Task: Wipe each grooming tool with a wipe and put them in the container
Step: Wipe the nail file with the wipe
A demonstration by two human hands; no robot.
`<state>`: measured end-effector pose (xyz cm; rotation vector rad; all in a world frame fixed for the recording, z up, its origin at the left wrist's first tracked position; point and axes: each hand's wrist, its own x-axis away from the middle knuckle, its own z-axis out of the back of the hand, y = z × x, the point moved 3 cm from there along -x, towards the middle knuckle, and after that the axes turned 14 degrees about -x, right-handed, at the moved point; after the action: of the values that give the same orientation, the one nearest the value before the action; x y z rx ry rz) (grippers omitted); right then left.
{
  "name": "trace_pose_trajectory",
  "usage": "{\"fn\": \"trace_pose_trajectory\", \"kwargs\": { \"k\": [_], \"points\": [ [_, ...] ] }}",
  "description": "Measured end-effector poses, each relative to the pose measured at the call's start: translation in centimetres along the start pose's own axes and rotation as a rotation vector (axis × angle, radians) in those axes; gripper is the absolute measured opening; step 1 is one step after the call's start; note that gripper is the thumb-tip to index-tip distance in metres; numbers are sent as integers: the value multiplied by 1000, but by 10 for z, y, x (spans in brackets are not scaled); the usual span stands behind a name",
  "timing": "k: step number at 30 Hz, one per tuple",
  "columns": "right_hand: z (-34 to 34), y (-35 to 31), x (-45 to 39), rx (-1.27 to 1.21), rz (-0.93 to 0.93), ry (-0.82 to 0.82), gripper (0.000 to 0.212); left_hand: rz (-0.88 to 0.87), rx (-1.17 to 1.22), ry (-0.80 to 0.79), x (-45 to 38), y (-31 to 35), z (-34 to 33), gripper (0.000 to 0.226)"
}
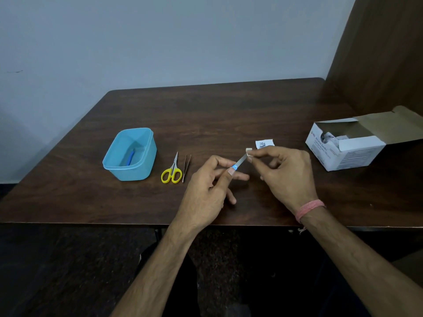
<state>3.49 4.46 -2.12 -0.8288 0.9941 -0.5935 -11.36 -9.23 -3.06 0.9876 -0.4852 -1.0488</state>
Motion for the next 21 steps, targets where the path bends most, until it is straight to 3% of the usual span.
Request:
{"fn": "trace_pose_trajectory", "kwargs": {
  "k": [18,21],
  "points": [
    [-1,11,-2,-95,-50,48,14,18,-3,18,-1,-1,-2,8],
    [2,13,-9,-147,-69,68,22,1,20,19,-4,1,-1,8]
  ]
}}
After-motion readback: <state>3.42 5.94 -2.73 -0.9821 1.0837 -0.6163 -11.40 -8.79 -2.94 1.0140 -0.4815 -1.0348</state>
